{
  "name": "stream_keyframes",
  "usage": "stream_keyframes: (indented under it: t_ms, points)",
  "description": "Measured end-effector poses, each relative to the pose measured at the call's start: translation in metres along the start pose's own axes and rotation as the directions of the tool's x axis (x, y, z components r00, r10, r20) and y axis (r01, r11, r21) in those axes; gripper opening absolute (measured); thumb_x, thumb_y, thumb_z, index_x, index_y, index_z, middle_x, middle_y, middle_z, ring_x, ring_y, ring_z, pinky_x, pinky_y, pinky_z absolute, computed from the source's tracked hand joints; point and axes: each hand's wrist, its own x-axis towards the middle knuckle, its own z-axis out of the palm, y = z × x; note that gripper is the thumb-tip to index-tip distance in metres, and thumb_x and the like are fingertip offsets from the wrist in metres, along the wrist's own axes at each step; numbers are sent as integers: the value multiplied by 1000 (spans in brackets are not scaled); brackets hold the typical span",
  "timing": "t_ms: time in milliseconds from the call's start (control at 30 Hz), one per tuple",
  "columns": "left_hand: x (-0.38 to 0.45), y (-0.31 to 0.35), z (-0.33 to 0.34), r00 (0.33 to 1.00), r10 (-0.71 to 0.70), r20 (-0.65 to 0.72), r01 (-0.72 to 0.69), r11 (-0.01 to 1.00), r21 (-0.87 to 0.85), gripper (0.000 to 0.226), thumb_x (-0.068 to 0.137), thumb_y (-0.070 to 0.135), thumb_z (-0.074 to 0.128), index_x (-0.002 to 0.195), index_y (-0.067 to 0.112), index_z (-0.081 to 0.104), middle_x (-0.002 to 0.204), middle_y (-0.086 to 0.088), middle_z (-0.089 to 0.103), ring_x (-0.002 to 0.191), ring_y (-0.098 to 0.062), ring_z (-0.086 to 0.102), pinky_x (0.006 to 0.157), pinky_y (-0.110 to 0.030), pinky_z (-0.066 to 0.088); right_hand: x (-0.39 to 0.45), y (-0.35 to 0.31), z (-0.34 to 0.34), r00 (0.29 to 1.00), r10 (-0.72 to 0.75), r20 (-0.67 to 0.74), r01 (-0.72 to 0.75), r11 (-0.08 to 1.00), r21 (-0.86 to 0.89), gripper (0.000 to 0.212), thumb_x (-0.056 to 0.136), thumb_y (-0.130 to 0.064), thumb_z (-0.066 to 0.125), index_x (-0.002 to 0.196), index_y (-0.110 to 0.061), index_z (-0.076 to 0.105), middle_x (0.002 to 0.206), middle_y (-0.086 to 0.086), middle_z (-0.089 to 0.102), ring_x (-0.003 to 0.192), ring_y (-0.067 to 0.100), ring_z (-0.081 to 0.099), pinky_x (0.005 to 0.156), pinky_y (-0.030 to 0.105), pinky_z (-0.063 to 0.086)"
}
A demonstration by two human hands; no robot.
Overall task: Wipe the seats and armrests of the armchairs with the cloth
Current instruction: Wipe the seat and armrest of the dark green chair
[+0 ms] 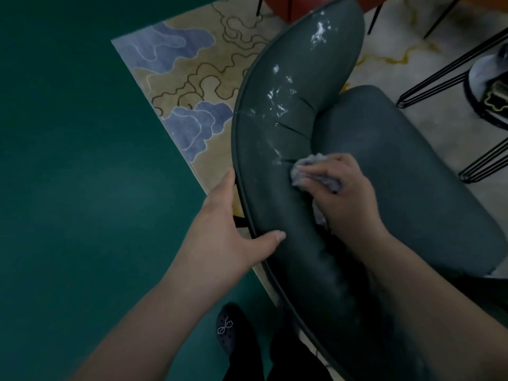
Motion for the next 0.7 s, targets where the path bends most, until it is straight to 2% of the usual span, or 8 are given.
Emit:
stream_keyframes:
  t_ms: [100,200,267,333,400,467,600,700]
  points:
    - [9,3,-3,1000,-1,0,1,1000,-3,107,58,49,78,147,49,19,136,25,46,98,2,62,85,-17,49,15,-15,14,990,-84,-114,85,996,3,19,82,-17,72,92,-33,68,106,5,57,98,-5,53,86,4,36]
    - [20,1,-7,999,42,-15,-42,999,28,98,58,47,77,143,44,28,131,25,49,99,4,61,80,-7,45,26,-27,35,955,-289,73,292,956,-37,18,79,-22,73,96,-25,73,105,3,54,101,7,53,88,10,39]
    - [26,0,-11,1000,30,-4,-30,998,47,107,60,50,77,149,42,19,145,28,37,118,-2,55,98,-22,45,27,-12,32,968,-243,70,247,967,-65,18,80,-17,74,97,-15,74,105,3,54,99,10,54,88,15,42]
    - [31,0,-17,1000,-5,-12,5,1000,22,112,58,54,76,150,46,13,147,35,28,121,1,52,101,-31,46,23,12,13,994,-90,-57,88,995,-36,13,82,-9,72,94,-10,72,108,13,59,94,12,60,86,12,44]
    - [32,2,-20,999,-35,-4,35,999,-11,112,55,57,74,149,49,13,143,38,30,113,5,55,97,-27,47,17,23,-1,987,104,-122,-99,994,49,10,86,-11,68,87,-21,69,112,15,61,70,17,64,67,13,49]
    - [36,5,-19,999,-36,11,36,999,-29,111,54,56,75,148,49,17,141,34,37,111,4,57,95,-23,47,26,16,6,983,106,-147,-89,989,120,16,88,-20,67,85,-36,65,111,9,60,60,20,63,54,20,48]
    - [45,8,-15,1000,-10,-1,10,1000,0,100,54,51,74,143,45,28,132,29,48,98,5,62,81,-8,44,51,-15,40,947,-321,23,321,947,12,15,81,-24,69,95,-29,71,104,1,56,100,8,55,88,17,43]
    - [50,10,-18,998,-62,11,63,998,-24,115,54,51,76,150,47,13,135,35,43,103,10,58,79,-1,42,48,6,28,976,-217,5,217,975,-38,17,81,-9,72,97,-16,71,106,5,53,99,3,53,89,13,41]
